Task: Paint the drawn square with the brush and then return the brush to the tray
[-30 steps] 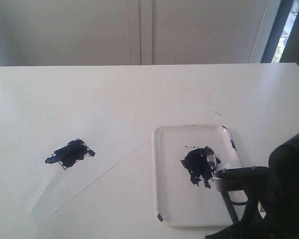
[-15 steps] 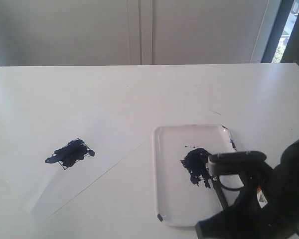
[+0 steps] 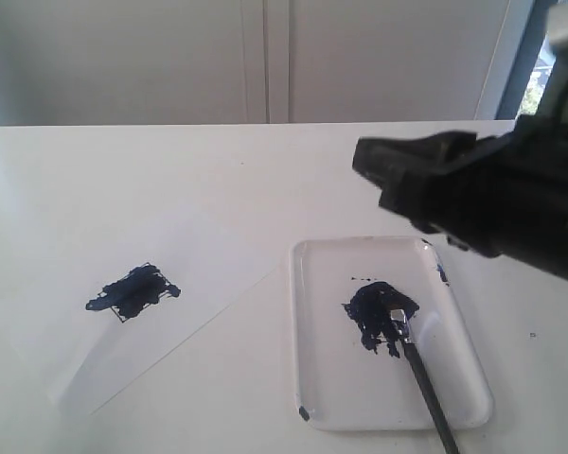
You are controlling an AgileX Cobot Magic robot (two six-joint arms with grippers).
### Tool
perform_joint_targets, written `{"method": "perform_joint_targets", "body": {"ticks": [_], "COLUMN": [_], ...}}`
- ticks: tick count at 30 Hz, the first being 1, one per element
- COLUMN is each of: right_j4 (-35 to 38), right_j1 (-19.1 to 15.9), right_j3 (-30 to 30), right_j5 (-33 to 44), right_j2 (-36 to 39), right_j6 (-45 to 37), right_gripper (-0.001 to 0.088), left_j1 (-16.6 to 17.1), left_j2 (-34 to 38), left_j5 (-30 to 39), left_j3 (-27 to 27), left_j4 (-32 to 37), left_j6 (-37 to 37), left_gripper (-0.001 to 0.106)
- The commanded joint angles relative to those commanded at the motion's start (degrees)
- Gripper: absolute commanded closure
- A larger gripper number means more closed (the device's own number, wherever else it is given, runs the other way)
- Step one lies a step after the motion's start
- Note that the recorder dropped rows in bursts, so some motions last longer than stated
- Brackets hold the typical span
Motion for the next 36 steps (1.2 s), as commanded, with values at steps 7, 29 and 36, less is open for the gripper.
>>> {"method": "perform_joint_targets", "body": {"ticks": [7, 29, 36], "right_j4": [0.0, 0.0, 0.0], "right_j1": [0.0, -38.2, -47.59], "right_j3": [0.0, 0.0, 0.0], "right_j5": [-1.16, 1.63, 1.63], "right_j2": [-2.14, -25.97, -37.22], "right_j6": [0.0, 0.0, 0.0], "right_gripper": [0.0589, 0.0589, 0.0589], "left_j1": [-0.27, 16.29, 22.5], "left_j2": [-0.11, -22.96, -27.38], "left_j5": [-0.22, -0.1, -1.44], "left_j3": [0.0, 0.0, 1.29], "left_j4": [0.14, 0.23, 0.23], "left_j6": [0.0, 0.0, 0.0], "left_gripper": [0.105, 0.105, 0.105]}}
